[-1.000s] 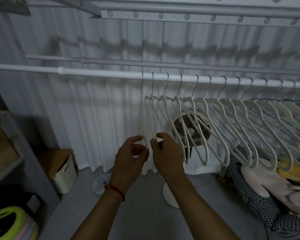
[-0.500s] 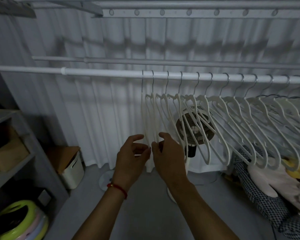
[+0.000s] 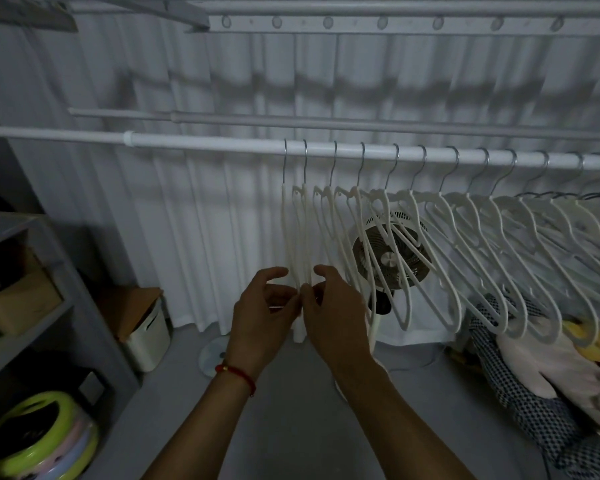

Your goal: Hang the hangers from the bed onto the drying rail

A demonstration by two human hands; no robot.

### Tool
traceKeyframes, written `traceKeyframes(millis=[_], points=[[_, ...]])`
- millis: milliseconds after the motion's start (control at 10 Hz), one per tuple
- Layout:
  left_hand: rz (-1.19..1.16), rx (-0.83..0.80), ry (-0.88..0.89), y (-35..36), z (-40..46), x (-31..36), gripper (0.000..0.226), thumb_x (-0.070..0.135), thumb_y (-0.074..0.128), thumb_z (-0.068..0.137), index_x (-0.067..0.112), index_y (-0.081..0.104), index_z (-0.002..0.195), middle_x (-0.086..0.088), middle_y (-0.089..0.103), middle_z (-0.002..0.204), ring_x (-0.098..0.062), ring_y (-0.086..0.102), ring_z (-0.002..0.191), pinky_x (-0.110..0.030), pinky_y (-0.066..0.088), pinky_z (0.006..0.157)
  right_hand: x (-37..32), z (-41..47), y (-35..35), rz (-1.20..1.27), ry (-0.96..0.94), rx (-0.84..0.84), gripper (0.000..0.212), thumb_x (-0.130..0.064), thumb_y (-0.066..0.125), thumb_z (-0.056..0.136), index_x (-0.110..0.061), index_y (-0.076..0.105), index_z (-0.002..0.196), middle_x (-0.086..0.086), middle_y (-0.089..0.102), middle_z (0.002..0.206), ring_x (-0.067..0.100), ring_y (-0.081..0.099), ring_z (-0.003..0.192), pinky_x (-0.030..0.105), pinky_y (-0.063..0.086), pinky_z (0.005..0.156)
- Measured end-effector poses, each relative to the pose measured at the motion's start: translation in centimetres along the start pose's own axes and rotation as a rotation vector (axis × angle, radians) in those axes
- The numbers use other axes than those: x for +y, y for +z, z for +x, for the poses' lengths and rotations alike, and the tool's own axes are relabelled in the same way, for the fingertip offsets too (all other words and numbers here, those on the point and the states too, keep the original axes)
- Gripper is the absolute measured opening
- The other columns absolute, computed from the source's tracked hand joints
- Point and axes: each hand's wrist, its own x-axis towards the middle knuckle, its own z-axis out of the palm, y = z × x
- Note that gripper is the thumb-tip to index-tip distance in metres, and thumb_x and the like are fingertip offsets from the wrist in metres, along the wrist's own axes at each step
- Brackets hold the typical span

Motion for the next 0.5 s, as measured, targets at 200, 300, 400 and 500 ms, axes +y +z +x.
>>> traceKeyframes(millis=[200, 300, 400, 500], points=[[0.007, 0.009, -0.038, -0.5, -0.7, 0.6, 0.038, 0.017, 0.075, 0.084, 0.026, 0.059, 0.117, 0.004, 0.075, 0.091, -0.009, 0.071, 0.086, -0.035, 0.058, 0.085, -1.7, -2.2, -2.1, -0.161, -0.080, -0.041, 0.049, -0.030, 0.051, 0.103, -0.012, 0.040, 0.147, 0.007, 0.058, 0.128, 0.019, 0.059, 0.112, 0.028, 0.046, 0.095], [0.088, 0.012, 0.017, -1.7, -1.7, 1.5, 0.034, 0.016, 0.073, 0.086, 0.026, 0.061, 0.116, 0.006, 0.071, 0.093, -0.003, 0.068, 0.085, -0.029, 0.058, 0.079, -2.5, -4.5, -4.2, -0.213, -0.082, -0.003, 0.043, -0.032, 0.054, 0.100, -0.018, 0.049, 0.140, 0.001, 0.058, 0.125, 0.014, 0.059, 0.109, 0.027, 0.049, 0.092], [0.102, -0.002, 0.160, -4.9, -2.9, 3.8, 0.028, 0.014, 0.070, 0.087, 0.030, 0.064, 0.109, 0.010, 0.070, 0.094, -0.002, 0.066, 0.086, -0.021, 0.056, 0.069, -4.9, -8.5, -7.2, -0.146, -0.044, 0.072, 0.029, -0.032, 0.061, 0.094, -0.029, 0.064, 0.123, -0.013, 0.067, 0.104, 0.001, 0.064, 0.089, 0.023, 0.054, 0.081], [0.001, -0.057, 0.240, -11.0, -2.4, 7.0, 0.023, 0.016, 0.069, 0.088, 0.034, 0.068, 0.103, 0.013, 0.071, 0.099, -0.001, 0.067, 0.091, -0.021, 0.057, 0.074, -6.8, -10.3, -11.2, 0.076, -0.008, 0.289, 0.010, -0.037, 0.071, 0.088, -0.032, 0.074, 0.096, -0.014, 0.075, 0.084, -0.002, 0.069, 0.073, 0.018, 0.057, 0.070]])
